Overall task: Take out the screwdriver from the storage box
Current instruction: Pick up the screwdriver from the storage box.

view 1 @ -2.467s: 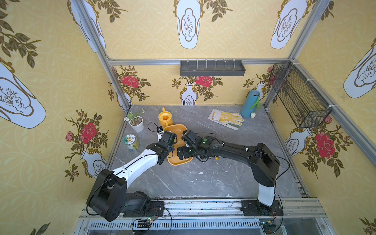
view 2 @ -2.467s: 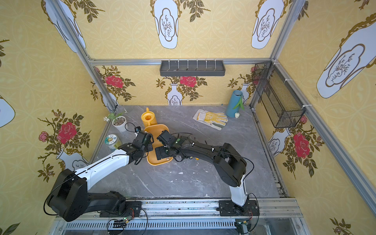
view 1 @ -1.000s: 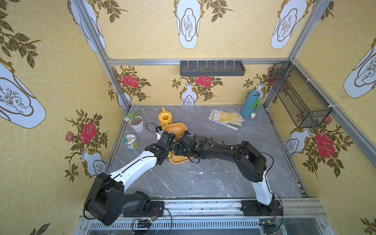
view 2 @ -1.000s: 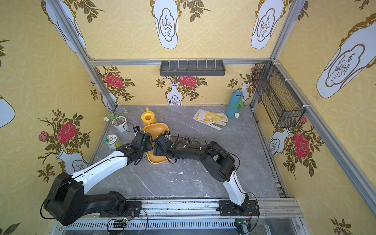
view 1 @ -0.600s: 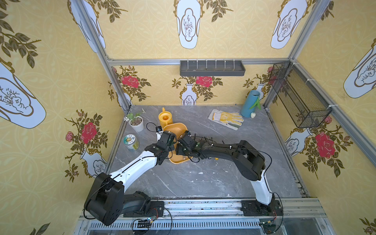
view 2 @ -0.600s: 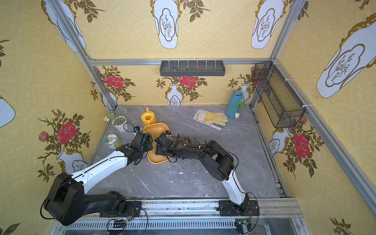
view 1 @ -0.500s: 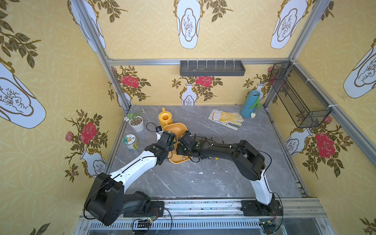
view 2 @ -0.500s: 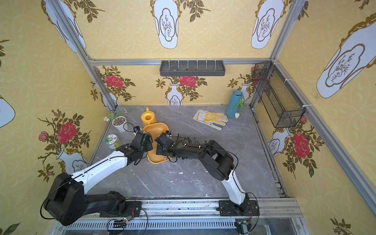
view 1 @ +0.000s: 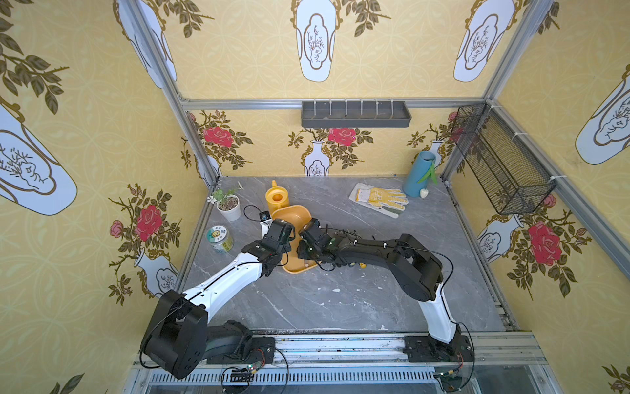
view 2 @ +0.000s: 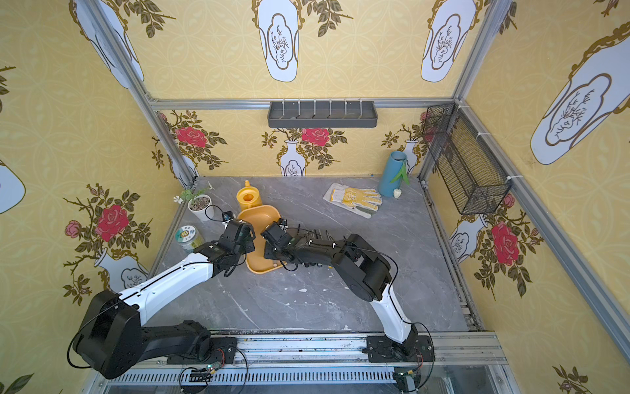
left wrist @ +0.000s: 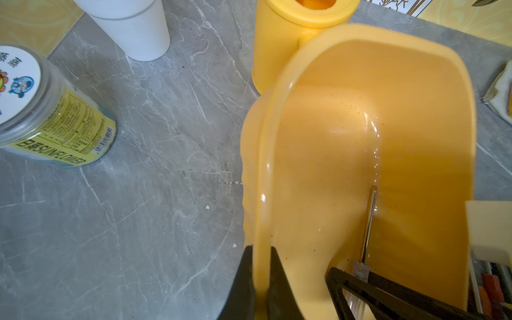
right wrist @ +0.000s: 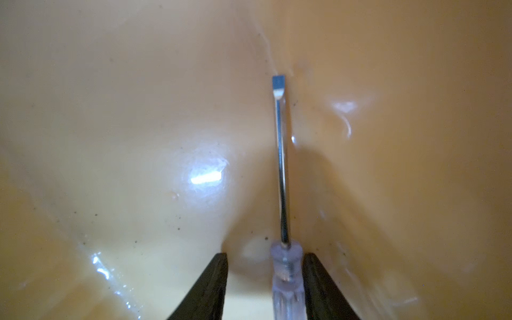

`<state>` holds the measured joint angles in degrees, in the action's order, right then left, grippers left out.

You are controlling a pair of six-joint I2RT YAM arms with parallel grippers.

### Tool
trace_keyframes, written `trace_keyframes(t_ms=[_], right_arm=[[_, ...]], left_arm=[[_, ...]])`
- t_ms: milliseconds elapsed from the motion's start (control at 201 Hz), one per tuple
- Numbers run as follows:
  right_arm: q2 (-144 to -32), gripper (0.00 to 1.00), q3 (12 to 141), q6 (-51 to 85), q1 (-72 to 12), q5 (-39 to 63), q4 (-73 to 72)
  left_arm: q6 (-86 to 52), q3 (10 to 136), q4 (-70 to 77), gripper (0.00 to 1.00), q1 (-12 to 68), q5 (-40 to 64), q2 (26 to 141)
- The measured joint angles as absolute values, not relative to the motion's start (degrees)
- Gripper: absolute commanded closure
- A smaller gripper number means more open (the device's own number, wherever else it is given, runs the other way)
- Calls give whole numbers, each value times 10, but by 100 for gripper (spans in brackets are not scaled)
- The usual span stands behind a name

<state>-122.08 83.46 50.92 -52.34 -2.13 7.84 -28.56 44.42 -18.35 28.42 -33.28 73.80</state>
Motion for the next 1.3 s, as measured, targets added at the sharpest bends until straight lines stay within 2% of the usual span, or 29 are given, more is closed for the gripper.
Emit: trace_keyframes(t_ms=[408, 652, 792, 1305], right_arm=[[-1223, 72, 834, 507, -517, -16, 85], [-1226, 88, 834, 495, -515, 1, 79], [-1226, 100, 831, 493, -515, 2, 74], [-1209, 100, 806, 492, -513, 4, 59]], left_arm=[[-289, 443, -185, 100, 284, -337, 739], [-289, 442, -189, 100, 284, -343, 740], [-289, 442, -190, 100, 284, -346, 741], [-289, 442, -184, 100, 284, -348, 750]])
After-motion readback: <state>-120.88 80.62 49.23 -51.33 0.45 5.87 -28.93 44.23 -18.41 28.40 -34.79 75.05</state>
